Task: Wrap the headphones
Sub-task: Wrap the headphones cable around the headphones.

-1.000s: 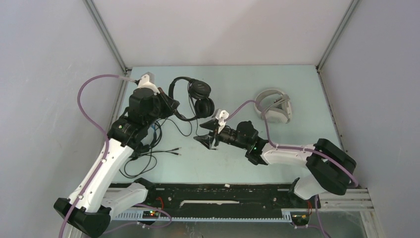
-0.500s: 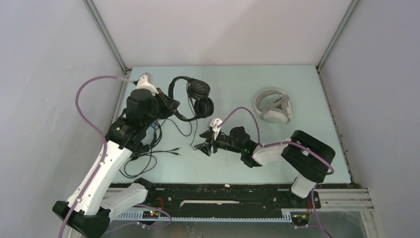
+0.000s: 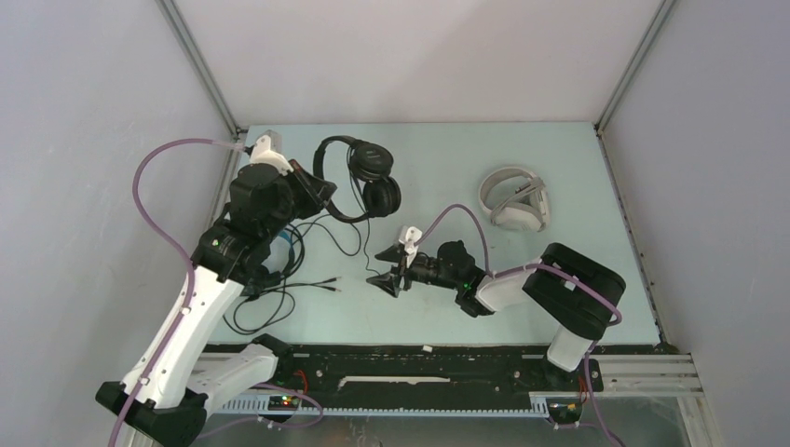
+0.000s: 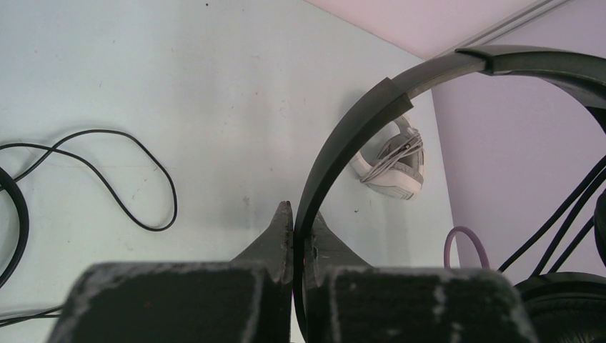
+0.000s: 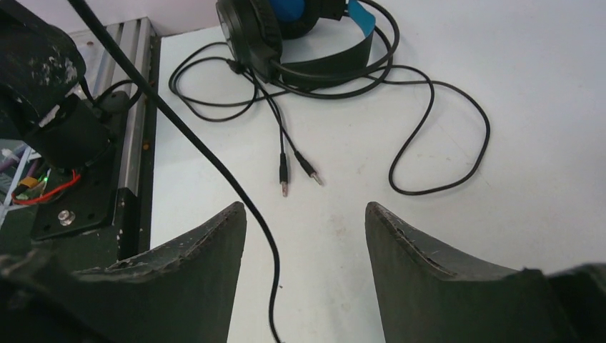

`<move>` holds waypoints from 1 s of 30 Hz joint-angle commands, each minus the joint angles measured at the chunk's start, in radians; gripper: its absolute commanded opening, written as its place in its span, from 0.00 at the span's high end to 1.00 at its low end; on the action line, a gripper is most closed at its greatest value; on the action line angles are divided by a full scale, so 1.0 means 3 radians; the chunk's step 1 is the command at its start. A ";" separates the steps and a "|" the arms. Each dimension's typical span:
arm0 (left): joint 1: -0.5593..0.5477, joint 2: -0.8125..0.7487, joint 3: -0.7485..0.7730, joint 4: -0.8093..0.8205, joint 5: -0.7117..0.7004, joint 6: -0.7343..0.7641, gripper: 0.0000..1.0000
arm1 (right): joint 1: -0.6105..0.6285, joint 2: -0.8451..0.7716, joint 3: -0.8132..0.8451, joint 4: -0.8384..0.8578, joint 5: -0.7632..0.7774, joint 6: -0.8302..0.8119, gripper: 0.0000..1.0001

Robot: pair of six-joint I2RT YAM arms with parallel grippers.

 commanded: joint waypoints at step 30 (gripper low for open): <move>0.0005 -0.0093 0.0299 0.0107 0.0060 0.0006 1.00 | -0.0054 0.0885 0.0301 0.0855 -0.0078 -0.0110 0.96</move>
